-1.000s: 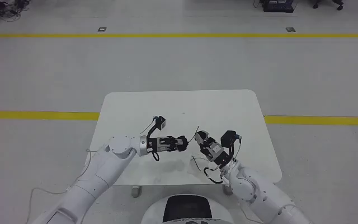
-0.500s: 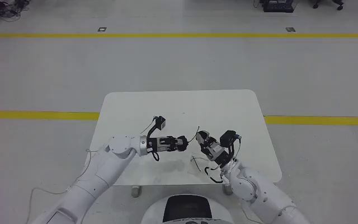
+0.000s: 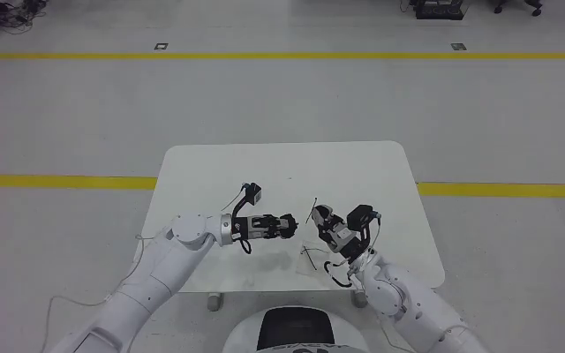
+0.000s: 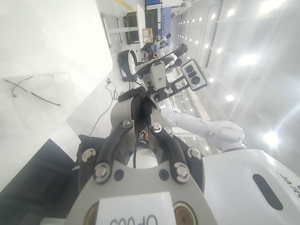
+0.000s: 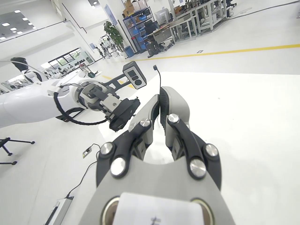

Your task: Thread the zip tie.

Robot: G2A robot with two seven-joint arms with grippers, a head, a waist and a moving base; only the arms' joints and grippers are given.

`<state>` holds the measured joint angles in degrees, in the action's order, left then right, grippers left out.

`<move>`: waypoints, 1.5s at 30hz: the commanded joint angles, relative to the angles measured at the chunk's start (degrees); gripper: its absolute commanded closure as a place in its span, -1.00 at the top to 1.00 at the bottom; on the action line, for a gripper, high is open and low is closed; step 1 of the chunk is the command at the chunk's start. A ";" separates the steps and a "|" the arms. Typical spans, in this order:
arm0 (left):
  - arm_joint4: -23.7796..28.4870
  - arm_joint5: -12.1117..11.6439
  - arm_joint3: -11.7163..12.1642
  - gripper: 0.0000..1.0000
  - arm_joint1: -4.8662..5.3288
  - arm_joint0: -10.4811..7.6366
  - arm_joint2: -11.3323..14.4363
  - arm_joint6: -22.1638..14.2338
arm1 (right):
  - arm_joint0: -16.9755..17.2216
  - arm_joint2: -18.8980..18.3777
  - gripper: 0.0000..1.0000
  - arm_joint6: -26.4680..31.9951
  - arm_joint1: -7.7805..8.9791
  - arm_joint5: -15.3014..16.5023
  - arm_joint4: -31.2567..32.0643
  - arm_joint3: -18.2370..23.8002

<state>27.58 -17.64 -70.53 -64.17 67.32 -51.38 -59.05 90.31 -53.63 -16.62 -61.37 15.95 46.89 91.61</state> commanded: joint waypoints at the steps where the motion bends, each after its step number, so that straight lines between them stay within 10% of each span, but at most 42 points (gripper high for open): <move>1: 0.00 0.00 0.00 -1.00 0.00 0.00 0.00 0.00 | 0.00 -0.03 -1.00 -0.05 -0.13 0.72 0.00 0.03; 45: 3.71 0.68 0.23 -1.00 0.66 0.65 0.21 -3.69 | 0.05 2.81 -1.00 -5.71 1.71 3.53 -4.24 2.13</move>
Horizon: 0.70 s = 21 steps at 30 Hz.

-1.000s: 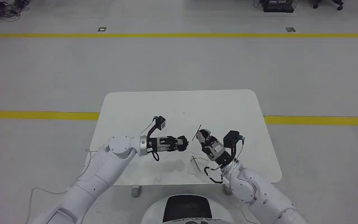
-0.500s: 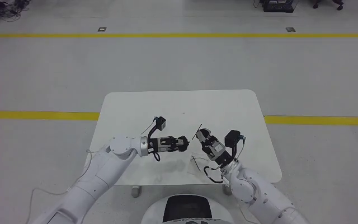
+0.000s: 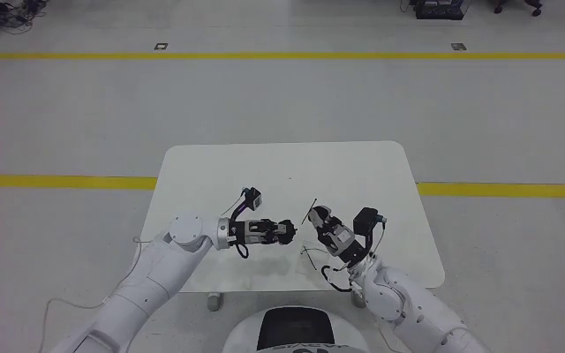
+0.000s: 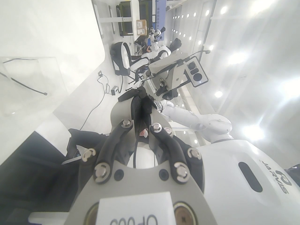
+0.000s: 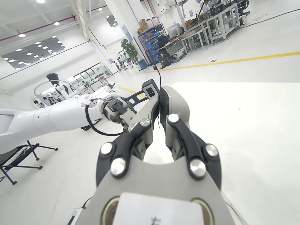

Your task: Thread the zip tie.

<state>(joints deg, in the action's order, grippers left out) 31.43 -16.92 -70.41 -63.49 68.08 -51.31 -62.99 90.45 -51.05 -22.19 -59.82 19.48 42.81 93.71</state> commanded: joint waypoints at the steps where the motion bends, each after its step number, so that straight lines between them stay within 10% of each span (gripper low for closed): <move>1: -0.26 -0.08 0.16 -1.00 -0.04 -0.17 0.23 0.58 | -0.18 0.43 -1.00 -0.25 0.27 0.00 -0.31 0.06; 21: 0.03 -0.66 0.20 -1.00 0.13 -0.54 1.13 1.74 | -2.30 4.32 -1.00 -2.52 2.78 0.00 -2.09 -0.08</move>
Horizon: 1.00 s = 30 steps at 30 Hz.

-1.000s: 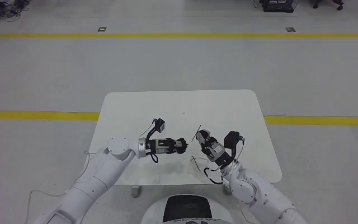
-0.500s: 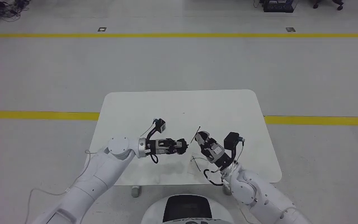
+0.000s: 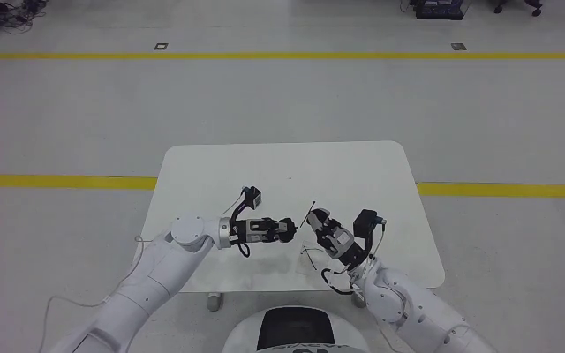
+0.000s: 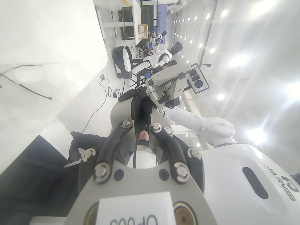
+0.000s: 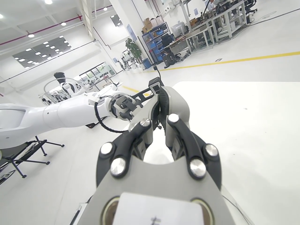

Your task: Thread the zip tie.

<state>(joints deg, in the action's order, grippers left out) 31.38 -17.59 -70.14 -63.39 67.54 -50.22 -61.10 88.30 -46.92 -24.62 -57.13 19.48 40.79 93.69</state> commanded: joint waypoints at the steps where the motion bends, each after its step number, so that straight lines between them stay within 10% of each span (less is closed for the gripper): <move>1: 0.10 0.00 -0.07 -1.00 0.04 -0.02 0.04 -0.18 | -0.28 0.37 -1.00 -0.19 0.16 0.00 -0.13 -0.15; 30: 5.47 1.58 0.97 -1.00 0.39 -0.67 0.68 -5.12 | -3.57 4.64 -1.00 -4.15 2.27 0.00 -0.19 -0.81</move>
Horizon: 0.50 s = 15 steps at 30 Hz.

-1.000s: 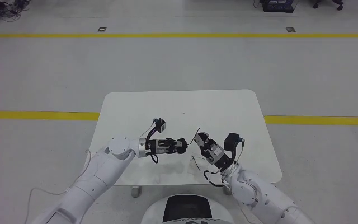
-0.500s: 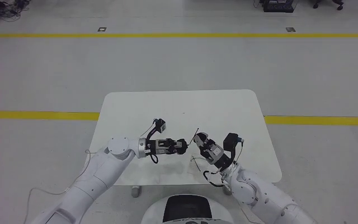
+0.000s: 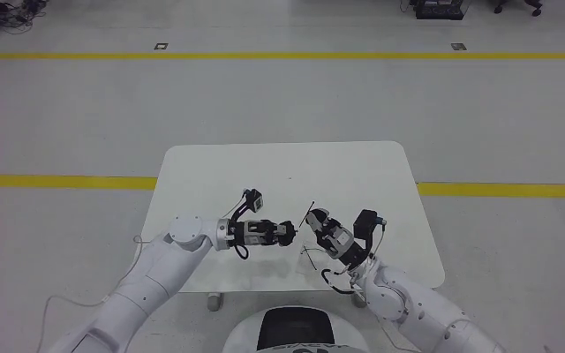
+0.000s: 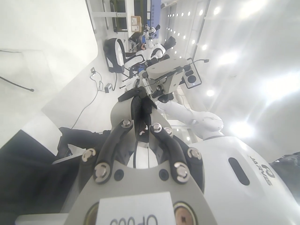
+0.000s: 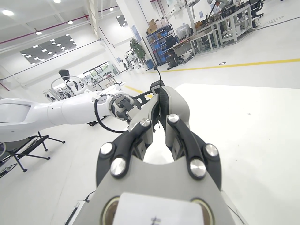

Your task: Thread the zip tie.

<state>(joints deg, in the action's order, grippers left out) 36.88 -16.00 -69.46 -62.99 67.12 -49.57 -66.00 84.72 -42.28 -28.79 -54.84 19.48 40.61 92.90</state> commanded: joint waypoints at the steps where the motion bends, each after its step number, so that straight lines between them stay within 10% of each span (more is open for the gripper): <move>1: -0.02 -0.01 0.28 -1.00 -0.01 -0.25 0.04 -0.22 | 0.01 -0.01 -1.00 0.02 -0.01 0.00 -0.01 -0.01; 15: 3.38 2.94 0.09 -1.00 0.25 0.04 -0.46 -2.46 | 0.87 -0.83 -1.00 1.12 0.20 0.00 2.09 1.33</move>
<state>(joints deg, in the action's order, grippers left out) 40.42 -13.14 -69.58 -62.78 67.22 -50.00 -68.38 85.42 -43.06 -27.64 -54.74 19.48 42.35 93.99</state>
